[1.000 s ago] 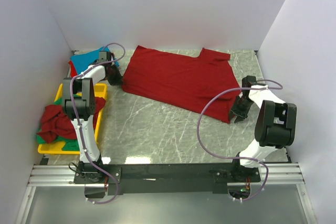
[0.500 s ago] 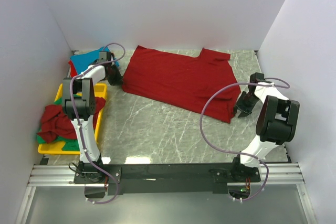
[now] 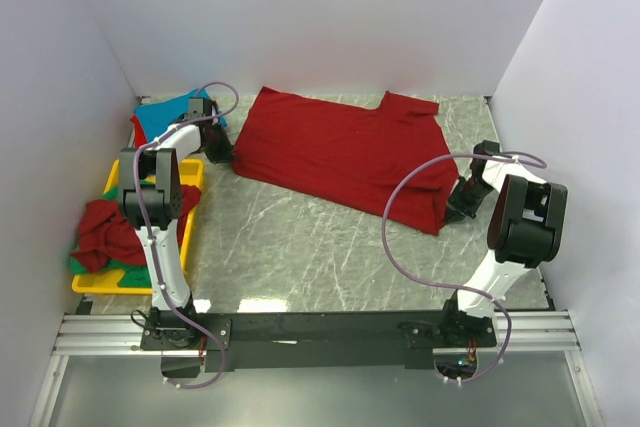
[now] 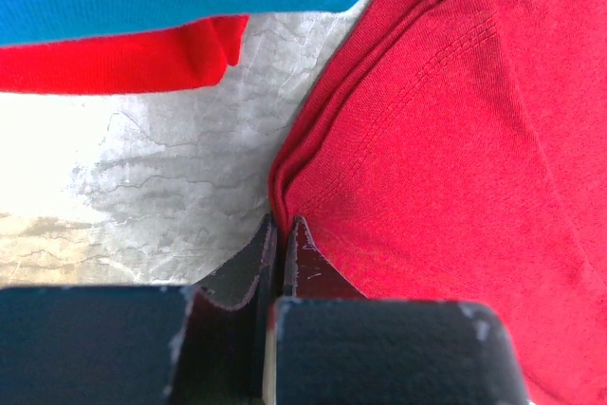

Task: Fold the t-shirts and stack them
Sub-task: Fold the tshirt

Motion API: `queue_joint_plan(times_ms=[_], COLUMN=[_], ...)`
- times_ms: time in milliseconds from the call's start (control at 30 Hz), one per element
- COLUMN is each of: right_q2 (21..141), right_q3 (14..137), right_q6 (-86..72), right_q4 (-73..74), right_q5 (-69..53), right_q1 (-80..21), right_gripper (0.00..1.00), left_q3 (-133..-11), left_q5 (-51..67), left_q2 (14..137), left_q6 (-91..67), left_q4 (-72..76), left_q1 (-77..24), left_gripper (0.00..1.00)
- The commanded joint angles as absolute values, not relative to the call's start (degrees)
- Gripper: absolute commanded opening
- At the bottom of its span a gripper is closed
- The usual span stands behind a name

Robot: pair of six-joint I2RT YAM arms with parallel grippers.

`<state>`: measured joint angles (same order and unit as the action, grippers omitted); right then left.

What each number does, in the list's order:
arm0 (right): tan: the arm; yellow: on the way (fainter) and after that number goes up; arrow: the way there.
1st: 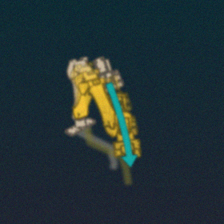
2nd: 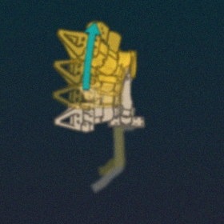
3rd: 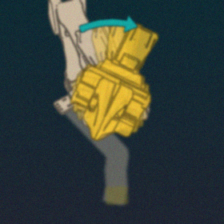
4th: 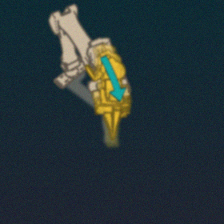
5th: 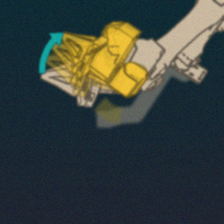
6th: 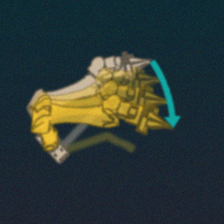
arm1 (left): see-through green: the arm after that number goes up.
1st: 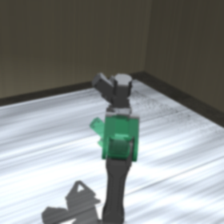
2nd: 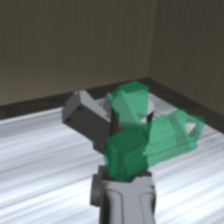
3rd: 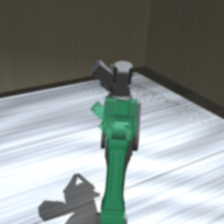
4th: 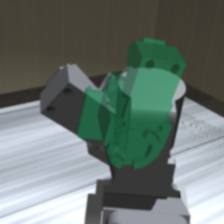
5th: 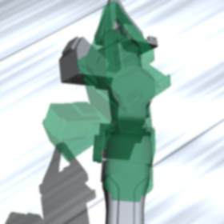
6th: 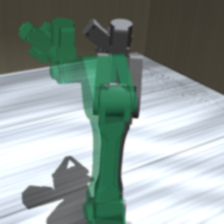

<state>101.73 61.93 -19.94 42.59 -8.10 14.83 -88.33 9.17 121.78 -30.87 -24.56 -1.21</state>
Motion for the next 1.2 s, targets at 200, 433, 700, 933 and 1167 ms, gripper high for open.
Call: queue_joint_plan(times_ms=[200,433,700,933,1167], right_q2=[101.69,102.30,103.54,100.02,94.05], right_q3=[68.28,72.33,69.44,70.40,73.12], right_q6=[-18.90,-16.17,-15.82,-16.08,-16.35], right_q4=[46.58,50.45,50.62,52.20,50.89], right_q5=[-0.89,4.83,5.96,7.13,-4.45], right_q1=[16.34,17.05,17.05,17.05,16.96], right_gripper=[0.00,0.00,0.00,0.32,0.44], left_q3=[-87.19,-85.70,-80.52,-78.57,-81.03], left_q5=[7.47,7.47,9.58,11.07,10.99], left_q2=[120.76,119.53,117.16,114.88,110.31], left_q6=[-29.79,-29.36,-29.88,-29.88,-30.85], left_q4=[-25.84,-24.96,-22.86,-23.99,-26.54], left_q1=[-1.32,-1.32,-1.58,-2.55,-3.25], left_gripper=[0.01,0.01,0.01,0.27,0.64])
